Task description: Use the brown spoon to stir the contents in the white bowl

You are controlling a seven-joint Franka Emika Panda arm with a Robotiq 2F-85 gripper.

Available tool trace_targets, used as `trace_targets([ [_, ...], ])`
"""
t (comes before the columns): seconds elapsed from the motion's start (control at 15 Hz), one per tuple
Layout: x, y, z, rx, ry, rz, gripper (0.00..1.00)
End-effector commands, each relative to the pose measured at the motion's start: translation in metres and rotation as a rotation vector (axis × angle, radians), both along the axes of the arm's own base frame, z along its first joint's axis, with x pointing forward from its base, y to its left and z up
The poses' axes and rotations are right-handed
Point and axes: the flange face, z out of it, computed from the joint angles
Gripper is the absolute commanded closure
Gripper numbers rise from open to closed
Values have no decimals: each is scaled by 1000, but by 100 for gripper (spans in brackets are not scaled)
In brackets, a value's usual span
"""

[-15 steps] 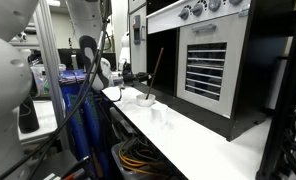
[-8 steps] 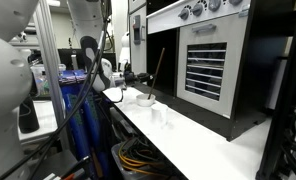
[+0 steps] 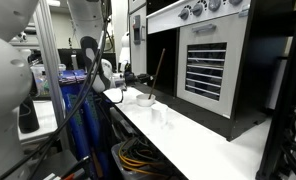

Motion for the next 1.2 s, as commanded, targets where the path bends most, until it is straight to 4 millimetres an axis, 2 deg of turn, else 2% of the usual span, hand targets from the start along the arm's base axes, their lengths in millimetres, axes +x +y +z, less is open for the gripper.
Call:
trace_targets([
  [0.0, 0, 5, 2, 32, 10, 18, 97],
  [0.53, 4, 31, 19, 132, 22, 21, 97],
  [0.93, 12, 12, 51, 124, 24, -65, 97],
  [1.13, 15, 2, 81, 148, 54, -128, 97],
])
